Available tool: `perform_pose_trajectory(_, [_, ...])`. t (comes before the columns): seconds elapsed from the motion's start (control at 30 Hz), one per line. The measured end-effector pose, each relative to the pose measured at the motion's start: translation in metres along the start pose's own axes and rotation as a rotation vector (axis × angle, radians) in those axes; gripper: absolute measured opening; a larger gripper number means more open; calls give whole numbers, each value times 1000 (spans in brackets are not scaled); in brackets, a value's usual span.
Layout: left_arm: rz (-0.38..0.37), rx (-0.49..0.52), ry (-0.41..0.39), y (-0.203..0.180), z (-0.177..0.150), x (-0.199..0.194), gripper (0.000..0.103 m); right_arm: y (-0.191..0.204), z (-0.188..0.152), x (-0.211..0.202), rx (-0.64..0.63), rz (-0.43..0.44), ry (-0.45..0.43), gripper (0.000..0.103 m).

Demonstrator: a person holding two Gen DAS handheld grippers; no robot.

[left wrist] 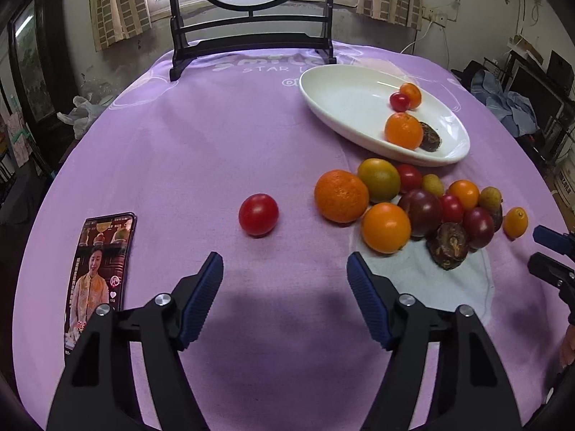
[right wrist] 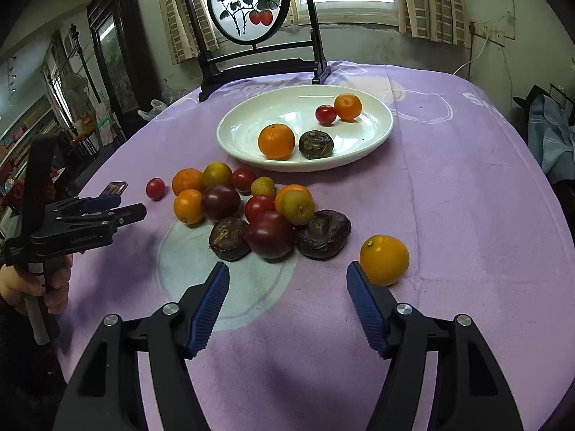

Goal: Organize fruits
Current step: 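Grasp another red tomato with the left tool while the right tool grasps a yellow lemon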

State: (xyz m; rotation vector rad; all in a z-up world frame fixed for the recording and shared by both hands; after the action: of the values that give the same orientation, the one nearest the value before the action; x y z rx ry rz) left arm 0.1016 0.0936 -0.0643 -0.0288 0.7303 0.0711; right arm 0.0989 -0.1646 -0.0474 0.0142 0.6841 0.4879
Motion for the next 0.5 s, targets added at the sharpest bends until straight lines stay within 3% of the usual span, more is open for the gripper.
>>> perform_pose_trajectory(0.1, [9, -30, 34, 11, 2, 18, 58, -1, -3, -2, 12, 11, 5, 68])
perform_pose_trajectory(0.17, [6, -72, 60, 17, 3, 34, 47, -1, -3, -3, 8, 12, 5, 68])
perform_pose_trajectory(0.23, [22, -87, 78, 21, 4, 46, 44, -4, -2, -4, 17, 14, 4, 68])
perform_pose_trajectory(0.4, [49, -31, 60, 15, 16, 59, 45, -12, -4, -1, 35, 1, 13, 69])
perform_pose_trajectory(0.47, [51, -3, 47, 11, 19, 61, 29, -18, -6, 2, 39, -20, 23, 69])
perform_pose_trajectory(0.5, [54, 6, 45, 10, 20, 61, 29, -22, -7, 3, 38, -40, 30, 69])
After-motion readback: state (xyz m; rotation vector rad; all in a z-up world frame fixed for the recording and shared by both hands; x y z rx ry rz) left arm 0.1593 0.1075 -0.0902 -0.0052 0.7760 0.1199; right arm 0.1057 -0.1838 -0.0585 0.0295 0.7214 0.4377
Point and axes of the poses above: each gripper's, at about its wrist camera, not at the fingertips, and x roughly the way its jaws point, y to its left, z to its top, the point moved 5 cm from there along x, roughly the way its jaws point, and after that the axes turned 12 degrees about -y, right-handed, at the moved point
